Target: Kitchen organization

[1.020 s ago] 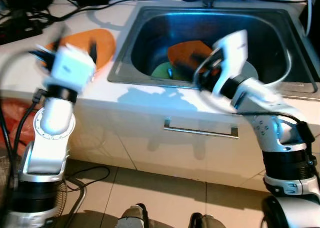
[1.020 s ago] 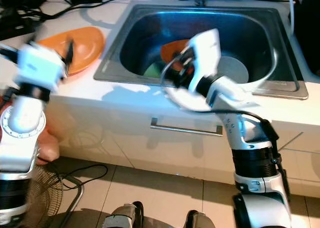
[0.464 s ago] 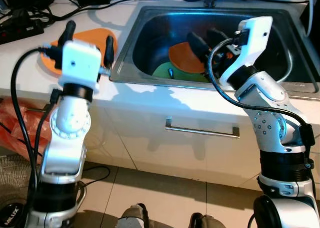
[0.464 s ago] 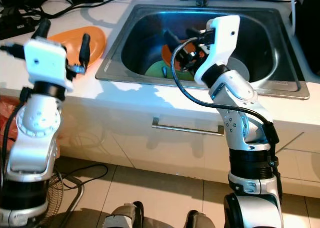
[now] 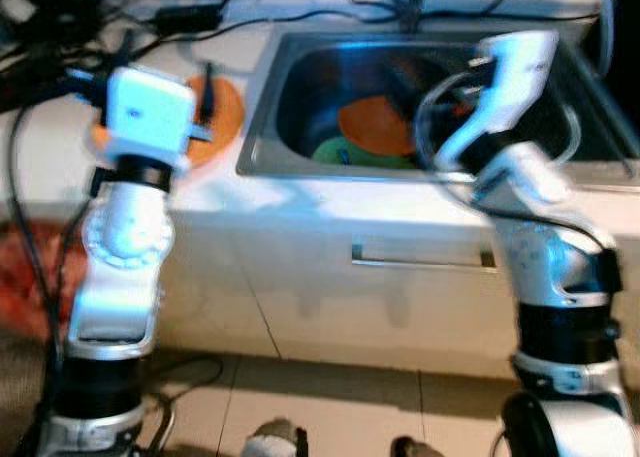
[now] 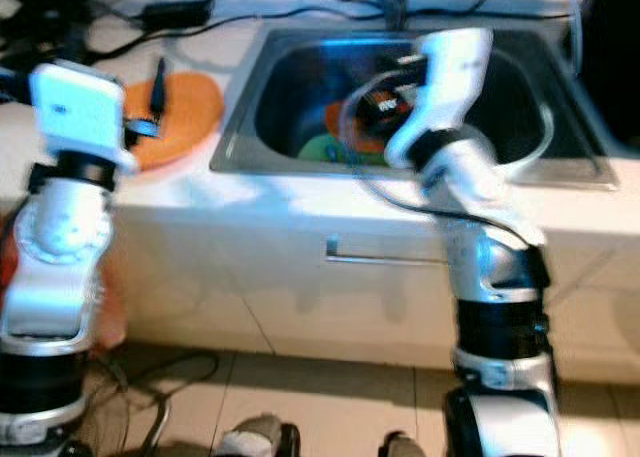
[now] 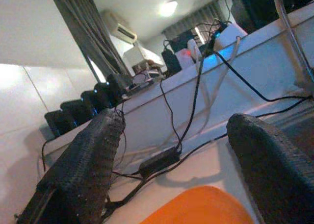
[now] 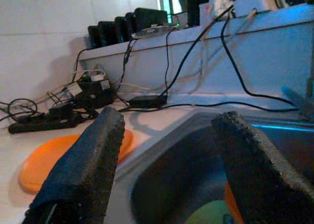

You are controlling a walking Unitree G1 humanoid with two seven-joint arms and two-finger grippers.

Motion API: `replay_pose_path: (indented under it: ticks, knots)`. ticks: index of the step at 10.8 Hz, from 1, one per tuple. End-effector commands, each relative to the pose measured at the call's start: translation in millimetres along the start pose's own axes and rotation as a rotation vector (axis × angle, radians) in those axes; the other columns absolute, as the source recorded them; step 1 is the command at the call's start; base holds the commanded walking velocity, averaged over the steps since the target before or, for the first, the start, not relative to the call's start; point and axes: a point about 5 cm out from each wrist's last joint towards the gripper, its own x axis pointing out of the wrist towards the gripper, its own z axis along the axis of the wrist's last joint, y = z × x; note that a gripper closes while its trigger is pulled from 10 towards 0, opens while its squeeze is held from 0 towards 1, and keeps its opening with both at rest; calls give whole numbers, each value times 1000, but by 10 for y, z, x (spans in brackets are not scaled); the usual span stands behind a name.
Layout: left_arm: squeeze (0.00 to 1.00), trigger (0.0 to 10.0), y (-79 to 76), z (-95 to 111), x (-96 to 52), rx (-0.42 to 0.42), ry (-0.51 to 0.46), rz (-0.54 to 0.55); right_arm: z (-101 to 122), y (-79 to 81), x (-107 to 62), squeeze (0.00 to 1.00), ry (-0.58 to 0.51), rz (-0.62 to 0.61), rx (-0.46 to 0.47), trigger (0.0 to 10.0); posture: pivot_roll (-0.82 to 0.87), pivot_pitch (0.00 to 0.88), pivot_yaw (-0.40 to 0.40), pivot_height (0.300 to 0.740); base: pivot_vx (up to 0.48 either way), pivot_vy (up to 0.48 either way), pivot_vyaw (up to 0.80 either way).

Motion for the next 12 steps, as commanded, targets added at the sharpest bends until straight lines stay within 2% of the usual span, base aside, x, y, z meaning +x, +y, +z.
replay_pose_path:
  ticks: [1,5,12]
  knots:
    - [0,10000,-18,25,12,1,-4,-9,70,-41,-12,0,-30,-19,-14,10000,124,107,81,740,0,0,0]
    - [0,10000,-2,36,38,0,14,-28,83,-61,-24,0,-41,-40,-26,10000,124,111,89,740,0,0,0]
    - [0,10000,43,68,37,9,15,-20,93,-71,-23,0,-54,-45,-37,10000,130,116,88,740,431,0,0]
